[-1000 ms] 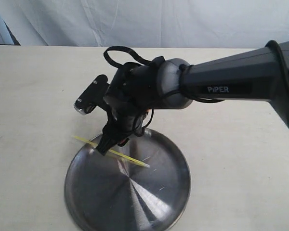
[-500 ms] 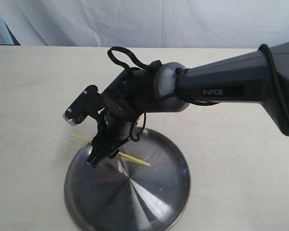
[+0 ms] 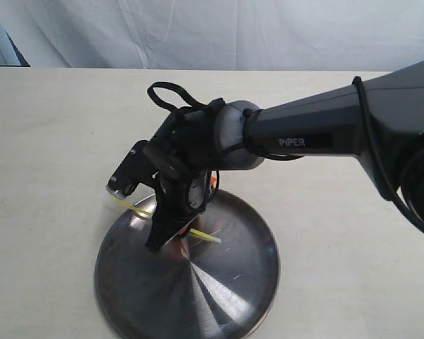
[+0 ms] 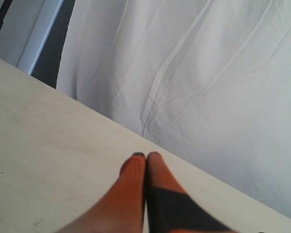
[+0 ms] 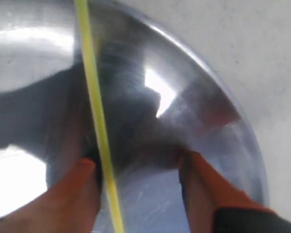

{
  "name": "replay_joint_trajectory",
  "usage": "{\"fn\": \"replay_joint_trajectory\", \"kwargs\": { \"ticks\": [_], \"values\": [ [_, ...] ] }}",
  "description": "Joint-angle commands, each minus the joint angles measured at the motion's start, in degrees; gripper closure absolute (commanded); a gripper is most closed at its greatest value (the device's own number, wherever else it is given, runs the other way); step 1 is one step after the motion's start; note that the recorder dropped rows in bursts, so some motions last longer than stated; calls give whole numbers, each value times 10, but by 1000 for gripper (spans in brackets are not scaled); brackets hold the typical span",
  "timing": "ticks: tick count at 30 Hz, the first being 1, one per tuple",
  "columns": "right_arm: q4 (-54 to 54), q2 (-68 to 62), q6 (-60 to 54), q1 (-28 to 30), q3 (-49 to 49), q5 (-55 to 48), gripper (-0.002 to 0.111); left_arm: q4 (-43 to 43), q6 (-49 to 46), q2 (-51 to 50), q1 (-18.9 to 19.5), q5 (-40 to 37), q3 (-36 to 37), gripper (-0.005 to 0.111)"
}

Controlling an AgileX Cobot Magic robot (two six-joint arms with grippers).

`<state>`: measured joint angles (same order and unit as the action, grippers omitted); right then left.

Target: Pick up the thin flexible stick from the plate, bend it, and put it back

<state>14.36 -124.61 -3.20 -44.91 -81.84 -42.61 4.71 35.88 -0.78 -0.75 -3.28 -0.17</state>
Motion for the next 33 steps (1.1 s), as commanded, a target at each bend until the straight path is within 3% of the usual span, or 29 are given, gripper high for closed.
{"fn": "replay_joint_trajectory", "kwargs": {
  "ticks": [1,3,11,22,33],
  "values": [
    [31,-50,3,4,13,-56,88,-3,1,5,0,-2,2,107],
    [17,-54,-3,4,13,-59,110,-3,1,5,0,-2,2,107],
    [-37,-31,-51,2,13,-62,109,-3,1,5,0,-2,2,107],
    [-61,110,-52,3,13,-51,109,-3,1,5,0,1,2,107],
    [-144,188,-52,3,95,8,109,25,1,5,0,74,2,107]
  ]
}}
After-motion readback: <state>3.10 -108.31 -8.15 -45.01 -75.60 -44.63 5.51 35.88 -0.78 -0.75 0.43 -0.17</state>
